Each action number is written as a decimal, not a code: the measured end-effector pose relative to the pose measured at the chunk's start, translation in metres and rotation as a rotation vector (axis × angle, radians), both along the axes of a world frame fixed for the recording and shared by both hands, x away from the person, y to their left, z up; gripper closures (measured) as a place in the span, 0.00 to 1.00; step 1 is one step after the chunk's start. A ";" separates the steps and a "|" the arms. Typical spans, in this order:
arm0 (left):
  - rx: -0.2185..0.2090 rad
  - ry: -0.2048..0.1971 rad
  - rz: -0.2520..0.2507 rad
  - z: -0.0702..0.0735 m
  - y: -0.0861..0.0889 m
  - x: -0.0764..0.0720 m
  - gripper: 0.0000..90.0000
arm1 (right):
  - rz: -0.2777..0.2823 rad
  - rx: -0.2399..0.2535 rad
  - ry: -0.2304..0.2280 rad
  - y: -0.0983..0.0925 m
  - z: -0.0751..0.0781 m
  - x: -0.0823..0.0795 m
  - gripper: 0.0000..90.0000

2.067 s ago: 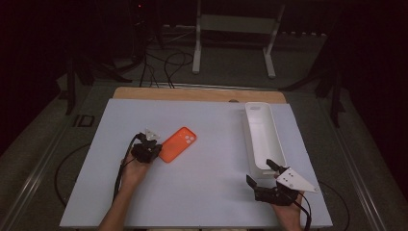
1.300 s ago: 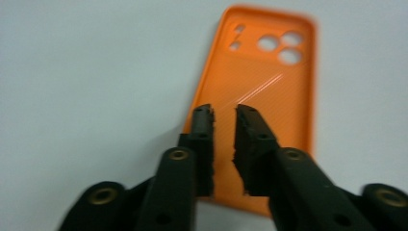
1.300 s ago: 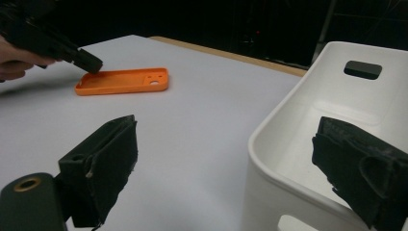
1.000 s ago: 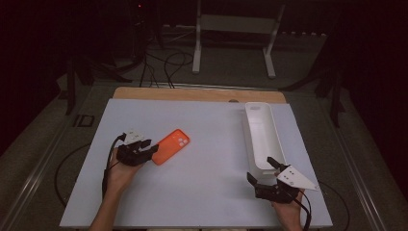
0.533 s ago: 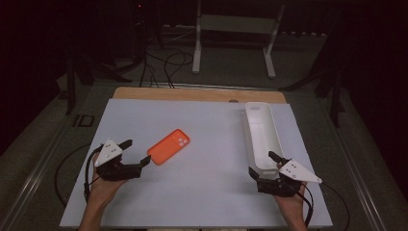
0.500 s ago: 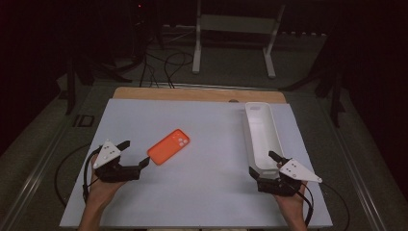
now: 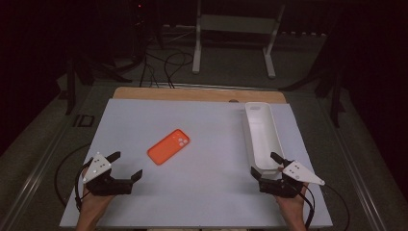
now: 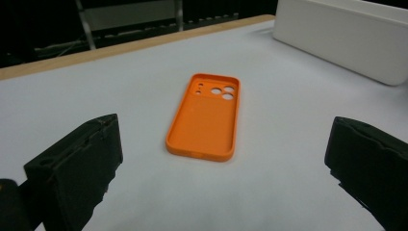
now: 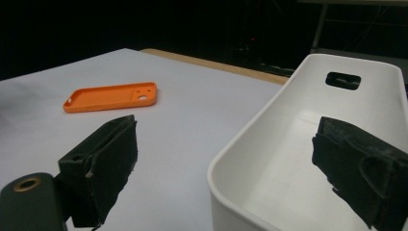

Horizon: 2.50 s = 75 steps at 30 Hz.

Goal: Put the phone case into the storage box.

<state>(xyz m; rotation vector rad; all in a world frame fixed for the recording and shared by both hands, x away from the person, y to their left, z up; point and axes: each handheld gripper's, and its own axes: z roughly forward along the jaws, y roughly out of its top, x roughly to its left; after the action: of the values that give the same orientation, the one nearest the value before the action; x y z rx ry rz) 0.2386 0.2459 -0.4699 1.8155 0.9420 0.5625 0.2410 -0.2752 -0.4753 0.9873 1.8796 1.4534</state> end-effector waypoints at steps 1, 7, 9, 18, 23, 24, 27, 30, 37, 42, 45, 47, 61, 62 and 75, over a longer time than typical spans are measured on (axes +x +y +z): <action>0.010 0.000 0.003 0.000 0.000 0.000 0.00 | -0.002 0.001 0.002 0.000 0.000 0.000 0.10; 0.024 0.024 0.018 0.000 0.002 -0.002 0.00 | 0.009 -0.019 0.008 0.002 -0.005 -0.001 0.10; 0.025 0.033 0.016 0.000 0.002 -0.001 0.00 | 0.011 -0.027 0.011 0.003 -0.006 -0.002 0.10; 0.086 0.053 0.030 0.007 -0.003 0.004 0.00 | 0.007 -0.022 0.010 0.002 -0.005 -0.004 0.10; 0.110 0.063 0.032 0.010 -0.006 0.012 0.00 | 0.004 -0.022 0.016 0.003 -0.006 -0.004 0.10; 0.110 0.068 0.033 0.010 -0.007 0.014 0.00 | 0.007 -0.022 0.015 0.003 -0.006 -0.004 0.10; 0.114 0.070 0.031 0.012 -0.008 0.019 0.00 | 0.008 -0.025 0.014 0.004 -0.007 -0.004 0.10; 0.122 0.068 0.032 0.015 -0.011 0.024 0.00 | 0.009 -0.026 0.017 0.005 -0.007 -0.004 0.10; 0.108 0.056 0.029 0.020 -0.019 0.036 0.00 | 0.010 -0.029 0.020 0.005 -0.008 -0.004 0.10; 0.117 0.060 0.014 0.022 -0.025 0.044 0.00 | 0.010 -0.030 0.021 0.005 -0.009 -0.004 0.10; 0.124 0.064 0.009 0.023 -0.028 0.048 0.00 | 0.009 -0.031 0.020 0.004 -0.009 -0.004 0.10; 0.135 0.075 0.002 0.023 -0.031 0.055 0.00 | 0.007 -0.029 0.021 0.004 -0.009 -0.004 0.10; 0.195 0.125 -0.034 0.016 -0.042 0.079 0.00 | 0.010 -0.032 0.025 0.004 -0.010 -0.003 0.10; 0.204 0.126 -0.032 0.015 -0.043 0.081 0.00 | 0.010 -0.033 0.026 0.004 -0.010 -0.003 0.10; 0.226 0.169 -0.049 0.004 -0.049 0.095 0.00 | 0.011 -0.033 0.026 0.004 -0.010 -0.003 0.10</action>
<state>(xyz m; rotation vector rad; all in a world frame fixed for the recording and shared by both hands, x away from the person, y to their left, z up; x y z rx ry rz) 0.3335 0.1972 -0.4660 2.1097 0.9750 0.5064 0.2378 -0.2713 -0.4853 0.9862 1.9248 1.4181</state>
